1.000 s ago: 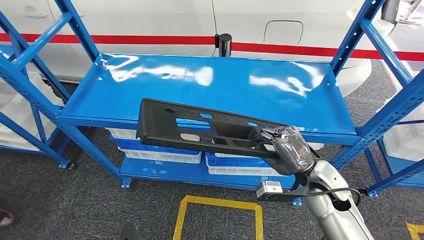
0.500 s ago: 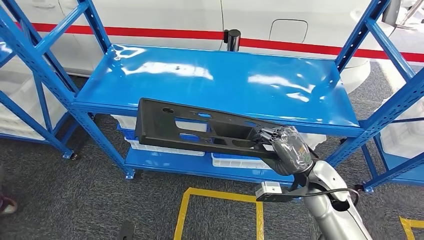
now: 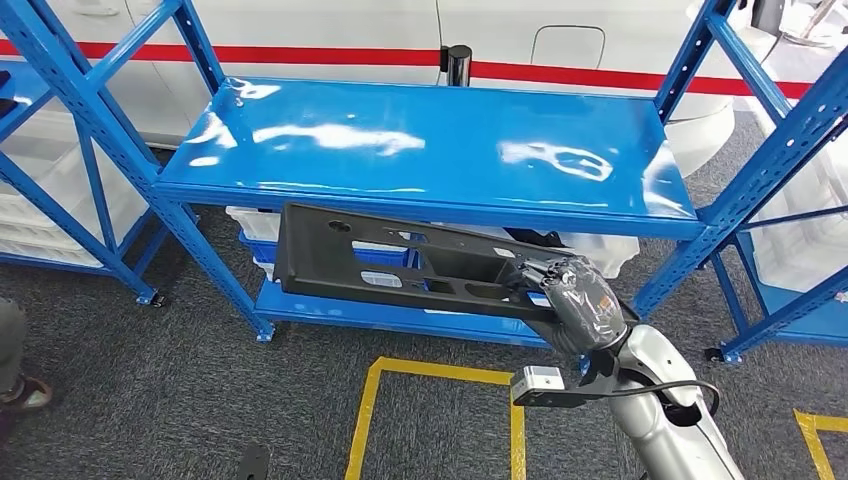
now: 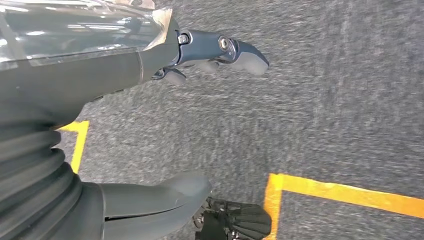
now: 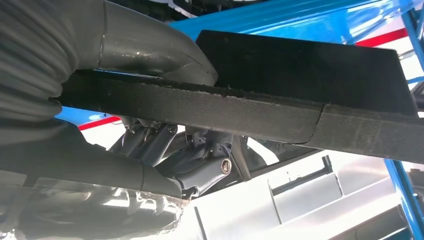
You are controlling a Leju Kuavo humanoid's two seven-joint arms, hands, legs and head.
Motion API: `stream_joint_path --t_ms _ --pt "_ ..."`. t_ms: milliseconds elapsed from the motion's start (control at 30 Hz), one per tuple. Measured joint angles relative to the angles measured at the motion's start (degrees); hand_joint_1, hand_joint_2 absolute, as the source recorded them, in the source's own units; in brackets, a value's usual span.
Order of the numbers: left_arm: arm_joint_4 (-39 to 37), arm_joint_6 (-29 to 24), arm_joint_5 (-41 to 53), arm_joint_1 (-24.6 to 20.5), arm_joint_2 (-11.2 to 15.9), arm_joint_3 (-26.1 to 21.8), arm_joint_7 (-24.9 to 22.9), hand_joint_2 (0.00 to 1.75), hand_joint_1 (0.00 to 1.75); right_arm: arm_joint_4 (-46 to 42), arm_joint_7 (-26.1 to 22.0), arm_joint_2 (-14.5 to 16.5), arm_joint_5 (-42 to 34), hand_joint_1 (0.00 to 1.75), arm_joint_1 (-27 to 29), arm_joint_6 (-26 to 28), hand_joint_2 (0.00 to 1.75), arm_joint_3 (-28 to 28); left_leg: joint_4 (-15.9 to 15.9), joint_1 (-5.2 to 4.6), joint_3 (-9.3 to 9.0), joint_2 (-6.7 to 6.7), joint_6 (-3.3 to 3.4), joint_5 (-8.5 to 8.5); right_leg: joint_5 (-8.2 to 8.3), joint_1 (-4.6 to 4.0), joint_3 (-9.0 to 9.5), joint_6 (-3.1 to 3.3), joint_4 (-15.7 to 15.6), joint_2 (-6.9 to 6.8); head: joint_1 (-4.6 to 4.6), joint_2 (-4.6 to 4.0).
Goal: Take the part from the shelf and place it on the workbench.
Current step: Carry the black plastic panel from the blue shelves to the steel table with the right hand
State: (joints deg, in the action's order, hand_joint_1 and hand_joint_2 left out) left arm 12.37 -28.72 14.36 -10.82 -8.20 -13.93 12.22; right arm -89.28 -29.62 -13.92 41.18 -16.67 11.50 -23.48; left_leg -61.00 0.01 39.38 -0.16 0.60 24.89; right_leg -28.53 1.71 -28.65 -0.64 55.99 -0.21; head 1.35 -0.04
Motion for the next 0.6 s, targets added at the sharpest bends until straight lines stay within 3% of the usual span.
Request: stream_joint_path --t_ms 67,100,133,167,200,267,300,333,433,500,567,600 --pt "0.0 0.0 -0.02 0.04 0.0 -0.13 0.01 1.75 0.0 0.02 0.04 0.2 0.02 1.73 0.0 -0.01 1.75 -0.01 -7.13 0.37 2.07 -0.03 -0.81 5.44 1.09 -0.12 -1.15 0.47 0.1 -0.1 0.17 0.0" --pt "0.0 0.0 -0.02 0.07 0.01 -0.19 0.02 1.75 0.0 0.03 0.04 0.27 0.03 1.73 0.05 -0.01 1.75 -0.01 -10.36 0.56 2.72 -0.02 -1.13 6.91 1.56 -0.15 -1.81 0.4 0.19 -0.1 0.19 0.0" --pt "0.0 0.0 -0.02 0.08 0.01 -0.23 0.03 1.75 0.0 0.03 0.04 0.32 0.05 1.73 0.09 -0.02 1.75 -0.02 -12.11 0.76 2.65 -0.01 -1.37 7.24 1.97 -0.14 -2.45 0.25 0.31 -0.11 0.19 0.0" --pt "0.0 0.0 -0.02 0.1 0.01 -0.26 0.04 1.75 0.0 0.04 0.04 0.36 0.07 1.73 0.13 -0.02 1.75 -0.02 -11.77 0.94 1.51 0.0 -1.5 6.55 2.32 -0.11 -3.05 0.03 0.48 -0.1 0.19 0.0" --pt "0.0 0.0 -0.02 0.1 0.01 -0.26 0.05 1.75 0.0 0.04 0.04 0.39 0.07 1.73 0.15 -0.02 1.75 -0.02 -9.25 1.1 -0.69 0.01 -1.51 5.24 2.6 -0.05 -3.56 -0.15 0.69 -0.09 0.21 0.0" --pt "0.0 0.0 -0.02 0.04 0.01 -0.26 0.07 1.75 0.0 0.04 0.04 0.46 0.07 1.73 0.12 -0.02 1.75 0.0 -1.35 1.19 -6.31 -0.07 -1.27 3.56 3.04 -0.05 -4.35 -0.63 1.17 -0.08 0.21 0.0" --pt "0.0 0.0 -0.02 0.03 0.01 -0.26 0.08 1.75 0.0 0.04 0.04 0.49 0.07 1.73 0.1 -0.02 1.75 0.0 1.43 1.07 -8.11 -0.14 -0.95 3.28 3.3 -0.12 -4.6 -0.96 1.31 -0.09 0.15 0.0" --pt "0.0 0.0 -0.02 0.02 0.02 -0.26 0.09 1.75 0.0 0.04 0.03 0.53 0.07 1.73 0.09 -0.02 1.75 0.0 2.93 0.89 -8.94 -0.21 -0.63 3.36 3.57 -0.18 -4.81 -1.37 1.38 -0.09 0.14 0.0" --pt "0.0 -0.01 0.0 0.03 0.02 -0.29 0.24 1.75 0.0 0.04 0.05 0.6 0.16 1.73 0.12 0.02 1.75 0.01 3.56 0.48 -8.33 -0.13 0.74 2.55 4.19 -0.33 -5.5 -2.66 1.32 -0.08 0.12 0.0" --pt "0.0 -0.07 0.13 0.0 -0.08 -0.29 0.61 1.75 0.0 0.02 0.14 0.62 0.39 1.73 0.19 0.13 1.75 0.08 4.25 0.51 -7.63 0.07 1.97 1.43 1.88 -0.47 -7.2 -2.41 4.31 -0.04 -0.06 0.0" --pt "0.0 -0.18 0.37 0.02 -0.17 -0.28 1.0 1.75 0.0 -0.01 0.27 0.65 0.68 1.73 0.41 0.25 1.75 0.25 4.4 0.42 -6.55 0.16 2.61 0.41 -2.51 -0.48 -10.04 -1.66 11.57 0.01 -0.28 0.0" --pt "0.0 -0.24 0.48 0.04 -0.21 -0.27 1.11 1.75 0.0 -0.01 0.39 0.65 0.83 1.73 0.6 0.27 1.75 0.38 4.38 0.32 -5.97 0.18 2.66 -0.02 -4.04 -0.52 -11.2 -1.65 15.15 0.03 -0.33 0.0"
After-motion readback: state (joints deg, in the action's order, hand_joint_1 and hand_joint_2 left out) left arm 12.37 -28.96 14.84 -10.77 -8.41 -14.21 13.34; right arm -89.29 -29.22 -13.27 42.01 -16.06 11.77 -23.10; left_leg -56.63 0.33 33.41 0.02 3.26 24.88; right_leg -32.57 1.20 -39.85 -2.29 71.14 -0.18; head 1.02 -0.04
